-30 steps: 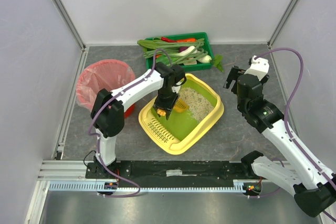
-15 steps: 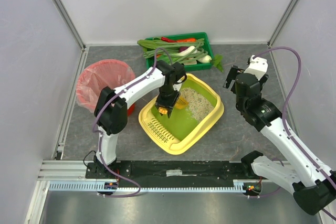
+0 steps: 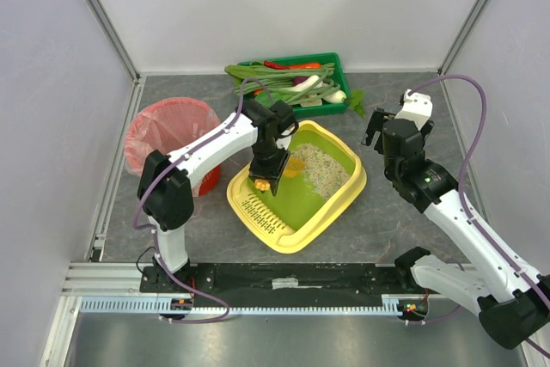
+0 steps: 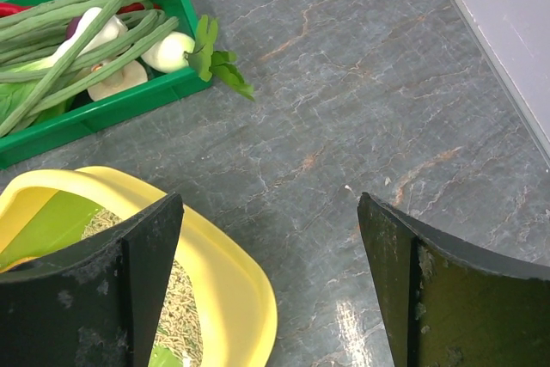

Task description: Clean the litter box

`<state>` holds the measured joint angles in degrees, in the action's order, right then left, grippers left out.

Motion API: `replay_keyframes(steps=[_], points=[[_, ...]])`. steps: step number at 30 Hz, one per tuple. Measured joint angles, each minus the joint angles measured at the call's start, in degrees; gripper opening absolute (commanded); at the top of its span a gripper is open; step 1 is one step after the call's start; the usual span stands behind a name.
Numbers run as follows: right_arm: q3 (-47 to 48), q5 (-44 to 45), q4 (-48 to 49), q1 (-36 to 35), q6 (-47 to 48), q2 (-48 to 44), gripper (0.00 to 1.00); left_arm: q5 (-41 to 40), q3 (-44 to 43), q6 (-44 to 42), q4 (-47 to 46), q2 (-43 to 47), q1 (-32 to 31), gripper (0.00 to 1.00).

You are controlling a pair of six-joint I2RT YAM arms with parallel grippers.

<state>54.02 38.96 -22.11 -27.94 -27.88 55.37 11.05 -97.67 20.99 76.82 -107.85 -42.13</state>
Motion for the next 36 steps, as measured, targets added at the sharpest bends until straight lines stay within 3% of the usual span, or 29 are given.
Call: replay_keyframes(steps=[17, 36], points=[[0.0, -0.1, -0.3, 0.0, -0.1, -0.8, 0.91, -0.4, 2.7, -0.9, 0.4, -3.6, -0.1, 0.02], [0.0, 1.6, -1.0, 0.5, -0.2, -0.8, 0.91, -1.6, -3.9, -2.3, 1.6, -9.0, -0.1, 0.02]])
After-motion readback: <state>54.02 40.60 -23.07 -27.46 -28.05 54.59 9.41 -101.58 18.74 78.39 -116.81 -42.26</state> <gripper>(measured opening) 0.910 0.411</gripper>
